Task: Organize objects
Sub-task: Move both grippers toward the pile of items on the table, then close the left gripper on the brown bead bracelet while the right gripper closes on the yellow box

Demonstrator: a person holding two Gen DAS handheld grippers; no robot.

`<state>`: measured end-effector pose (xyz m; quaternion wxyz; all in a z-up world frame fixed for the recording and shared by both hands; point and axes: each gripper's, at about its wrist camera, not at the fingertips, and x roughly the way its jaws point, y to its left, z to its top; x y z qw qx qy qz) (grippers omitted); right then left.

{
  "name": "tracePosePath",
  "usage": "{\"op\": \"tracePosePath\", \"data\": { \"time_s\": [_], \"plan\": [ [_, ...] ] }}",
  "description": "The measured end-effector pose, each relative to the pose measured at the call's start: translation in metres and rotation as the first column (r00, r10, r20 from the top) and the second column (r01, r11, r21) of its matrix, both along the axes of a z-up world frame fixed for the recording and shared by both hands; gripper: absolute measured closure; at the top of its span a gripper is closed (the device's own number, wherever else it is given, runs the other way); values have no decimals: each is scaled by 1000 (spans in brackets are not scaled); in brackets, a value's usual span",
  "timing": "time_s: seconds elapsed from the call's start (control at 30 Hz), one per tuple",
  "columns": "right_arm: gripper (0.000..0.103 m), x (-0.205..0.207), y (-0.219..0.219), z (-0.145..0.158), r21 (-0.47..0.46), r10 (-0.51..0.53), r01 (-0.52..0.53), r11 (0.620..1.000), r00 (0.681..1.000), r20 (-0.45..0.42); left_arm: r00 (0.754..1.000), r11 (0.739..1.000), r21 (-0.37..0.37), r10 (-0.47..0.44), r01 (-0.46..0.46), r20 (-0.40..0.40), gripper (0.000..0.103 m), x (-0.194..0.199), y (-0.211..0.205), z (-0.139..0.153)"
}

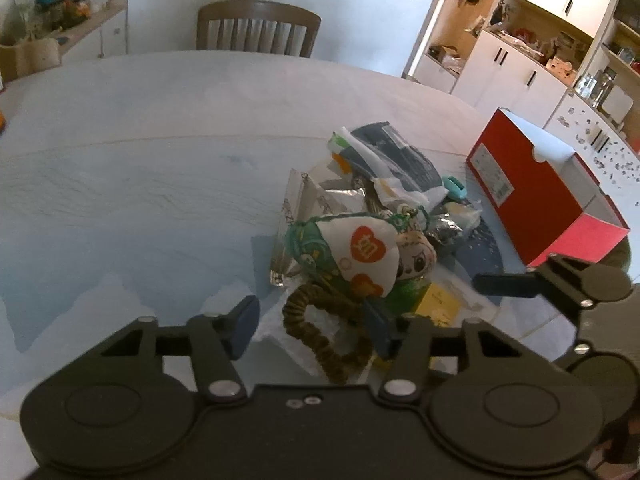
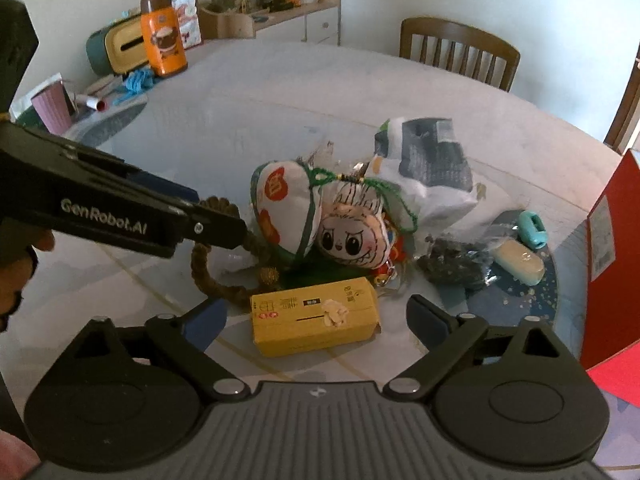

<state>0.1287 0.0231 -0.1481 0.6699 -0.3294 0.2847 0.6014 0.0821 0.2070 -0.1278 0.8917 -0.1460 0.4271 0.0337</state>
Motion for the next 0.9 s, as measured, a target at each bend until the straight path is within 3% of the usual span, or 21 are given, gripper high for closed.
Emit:
{"op": "tracePosePath", "data": {
  "time_s": [0.13,0.23,0.5,0.63,0.9],
  "plan": [
    [11,2,4,-4,-15,-8,8,1000,1000,-5,1000,1000,-6,-17,17,4,58,2,1,0],
    [17,1,6,-6,-23,-7,7,1000,1000,-5,1000,1000,-1,-20,20,0,70,4,0,0],
    [17,0,12,-15,-45,-6,6,999,1000,15,1000,1000,16,-16,16,-3,92,4,0,-1],
    [25,-2,13,-16,-50,11,-9,999,1000,25,1000,1000,8,-5,5,0,95,2,3,0],
    [30,-2,10,-10,-62,1,0,998,1000,15,999,1000,11,-28,27,29,97,-3,-1,8]
  ]
}}
